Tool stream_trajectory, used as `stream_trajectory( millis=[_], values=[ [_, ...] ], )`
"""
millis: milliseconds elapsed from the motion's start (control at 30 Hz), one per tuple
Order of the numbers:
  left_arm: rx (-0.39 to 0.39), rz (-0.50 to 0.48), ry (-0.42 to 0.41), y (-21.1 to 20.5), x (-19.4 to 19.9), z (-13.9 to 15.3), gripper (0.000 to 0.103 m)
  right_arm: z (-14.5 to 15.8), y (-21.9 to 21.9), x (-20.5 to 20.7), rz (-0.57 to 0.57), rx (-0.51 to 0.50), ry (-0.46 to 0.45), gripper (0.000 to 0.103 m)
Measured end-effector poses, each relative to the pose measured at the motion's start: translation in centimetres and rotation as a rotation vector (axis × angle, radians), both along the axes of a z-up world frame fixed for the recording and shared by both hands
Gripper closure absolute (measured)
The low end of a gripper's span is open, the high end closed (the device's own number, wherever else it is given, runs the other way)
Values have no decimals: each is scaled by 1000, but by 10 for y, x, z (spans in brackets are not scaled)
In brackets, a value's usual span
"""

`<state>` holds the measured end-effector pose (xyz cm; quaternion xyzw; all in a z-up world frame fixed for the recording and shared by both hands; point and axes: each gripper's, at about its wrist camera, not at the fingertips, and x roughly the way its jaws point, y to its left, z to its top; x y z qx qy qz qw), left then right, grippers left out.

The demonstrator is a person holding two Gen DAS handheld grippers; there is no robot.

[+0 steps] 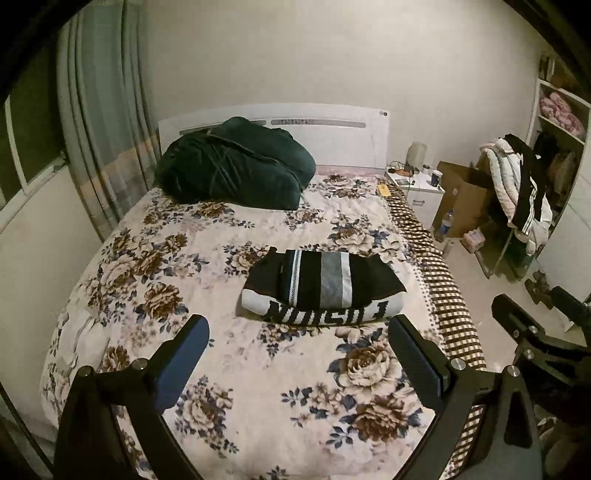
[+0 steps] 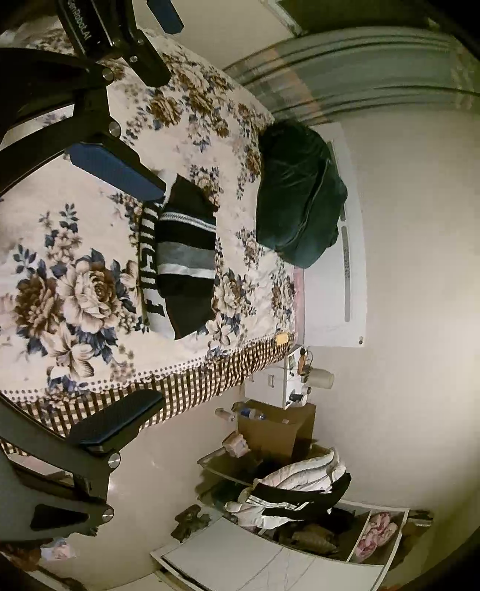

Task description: Fold small clothes

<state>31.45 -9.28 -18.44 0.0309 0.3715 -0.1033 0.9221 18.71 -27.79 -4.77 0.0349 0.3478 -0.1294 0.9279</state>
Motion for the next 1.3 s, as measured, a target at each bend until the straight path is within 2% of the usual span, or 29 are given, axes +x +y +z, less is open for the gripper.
stream_trajectory(
  millis=[133, 367, 700, 1300],
  values=[
    [-2, 19, -12, -2, -24, 9, 4, 19, 7, -32, 24, -11, -12, 0],
    [8, 38, -26, -5, -46, 18, 4, 37, 2, -54, 46, -21, -26, 0],
    [20, 64, -42, -4, -52, 21, 4, 43, 3, -63, 42, -19, -29, 0],
    [29, 79, -53, -6, -49, 26, 4, 55, -3, -56, 59, -11, -25, 0]
  ],
)
